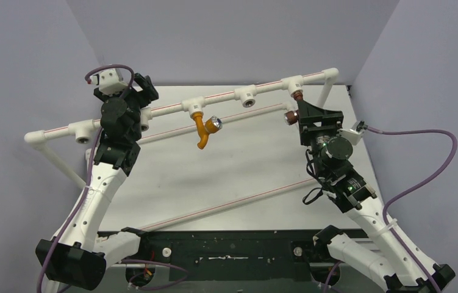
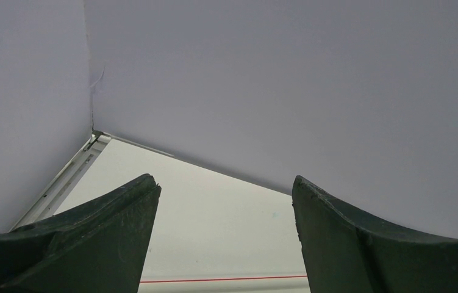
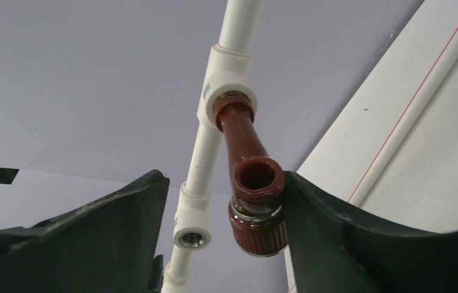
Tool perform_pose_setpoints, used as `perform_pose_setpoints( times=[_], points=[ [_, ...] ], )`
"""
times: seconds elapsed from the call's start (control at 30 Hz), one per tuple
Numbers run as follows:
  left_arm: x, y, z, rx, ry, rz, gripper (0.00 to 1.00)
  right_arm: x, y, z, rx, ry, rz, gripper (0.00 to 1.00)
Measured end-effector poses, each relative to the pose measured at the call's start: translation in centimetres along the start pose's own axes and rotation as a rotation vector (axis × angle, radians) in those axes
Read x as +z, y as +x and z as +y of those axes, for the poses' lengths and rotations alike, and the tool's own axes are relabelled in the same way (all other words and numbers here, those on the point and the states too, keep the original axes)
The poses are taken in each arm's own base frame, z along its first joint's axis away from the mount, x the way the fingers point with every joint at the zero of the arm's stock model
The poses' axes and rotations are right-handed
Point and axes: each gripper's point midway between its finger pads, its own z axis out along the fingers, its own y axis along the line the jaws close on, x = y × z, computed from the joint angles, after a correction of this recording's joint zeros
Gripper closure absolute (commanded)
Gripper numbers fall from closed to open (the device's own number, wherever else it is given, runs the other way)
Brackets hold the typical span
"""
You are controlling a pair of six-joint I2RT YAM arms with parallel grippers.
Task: Install the water faucets
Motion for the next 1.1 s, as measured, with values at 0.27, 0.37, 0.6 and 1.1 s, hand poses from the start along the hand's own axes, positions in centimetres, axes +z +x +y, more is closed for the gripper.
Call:
perform_pose_setpoints(
  times=[0.27, 0.37, 0.6, 1.1],
  points=[
    [0.0, 0.1, 0.0, 0.0, 0.002, 0.002, 0.23, -2.6, -0.4, 2.2, -0.042, -0.087, 0.062, 0.09],
    [0.0, 0.1, -0.1, 0.001, 0.003, 0.003, 0.22, -4.4, -1.3, 2.8, -0.073, -0.115, 0.073, 0.07],
    [0.0, 0.1, -0.1, 0.001, 0.003, 0.003, 0.23, -7.0, -3.8, 3.6, -0.216, -0.124, 0.055, 0.06],
    [0.0, 0.1, -0.1, 0.0, 0.003, 0.004, 0.22, -7.8, -5.5, 6.5, -1.001, -0.256, 0.056, 0.16]
  ],
)
